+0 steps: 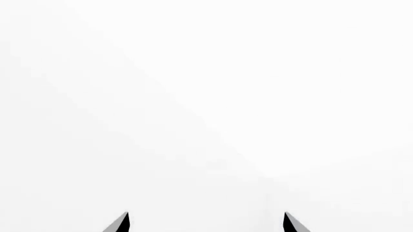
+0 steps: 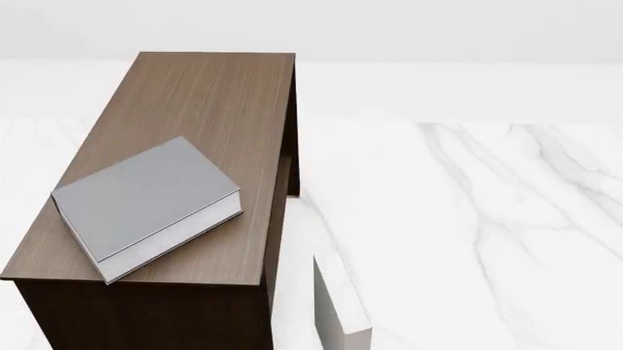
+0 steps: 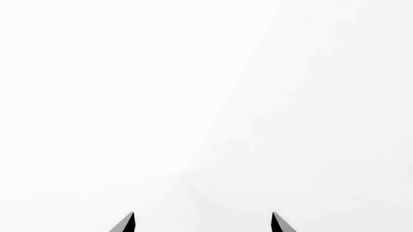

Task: Pick up the book in the middle and place it on the cabinet shelf.

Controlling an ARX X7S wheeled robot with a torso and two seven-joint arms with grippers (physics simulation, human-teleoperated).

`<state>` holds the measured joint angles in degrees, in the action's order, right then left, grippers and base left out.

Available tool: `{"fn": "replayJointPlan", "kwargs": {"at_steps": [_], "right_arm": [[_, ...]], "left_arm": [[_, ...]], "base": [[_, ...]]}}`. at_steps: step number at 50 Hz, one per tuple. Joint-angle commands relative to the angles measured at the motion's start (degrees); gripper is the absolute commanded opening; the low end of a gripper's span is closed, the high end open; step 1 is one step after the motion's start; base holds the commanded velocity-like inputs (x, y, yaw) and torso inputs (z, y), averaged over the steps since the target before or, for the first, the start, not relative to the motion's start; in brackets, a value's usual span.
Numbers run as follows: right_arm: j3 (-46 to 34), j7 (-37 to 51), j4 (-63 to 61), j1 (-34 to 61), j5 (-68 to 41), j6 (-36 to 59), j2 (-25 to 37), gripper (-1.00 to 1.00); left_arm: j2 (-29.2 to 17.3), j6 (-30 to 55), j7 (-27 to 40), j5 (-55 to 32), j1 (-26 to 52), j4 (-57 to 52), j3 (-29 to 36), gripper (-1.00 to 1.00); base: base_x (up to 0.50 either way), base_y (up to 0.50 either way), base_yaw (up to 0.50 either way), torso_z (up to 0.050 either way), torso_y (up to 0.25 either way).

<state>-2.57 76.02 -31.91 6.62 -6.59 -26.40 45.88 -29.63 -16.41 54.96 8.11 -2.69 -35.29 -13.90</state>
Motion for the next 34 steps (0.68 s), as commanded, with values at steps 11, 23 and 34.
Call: {"fn": "replayJointPlan", "kwargs": {"at_steps": [11,23,34], "right_arm": [[14.01,1.66,-8.24,-5.95,4.78,0.54,0.30,1.00],[14.81,1.00,-8.29,-6.02,4.46,0.08,-0.31,1.00],[14.43,0.19,-7.90,-5.58,4.27,-0.03,-0.79,1.00]], "left_arm": [[-0.13,-0.29,1.51,0.49,-1.83,-4.19,-15.15,1.00],[0.18,-0.28,1.48,0.69,-1.55,-3.92,-15.17,1.00],[0.21,0.02,1.17,0.73,-1.15,-3.33,-14.73,1.00]], "base": [[0.00,0.00,0.00,0.000,0.000],[0.00,0.00,0.00,0.000,0.000],[0.00,0.00,0.00,0.000,0.000]]}}
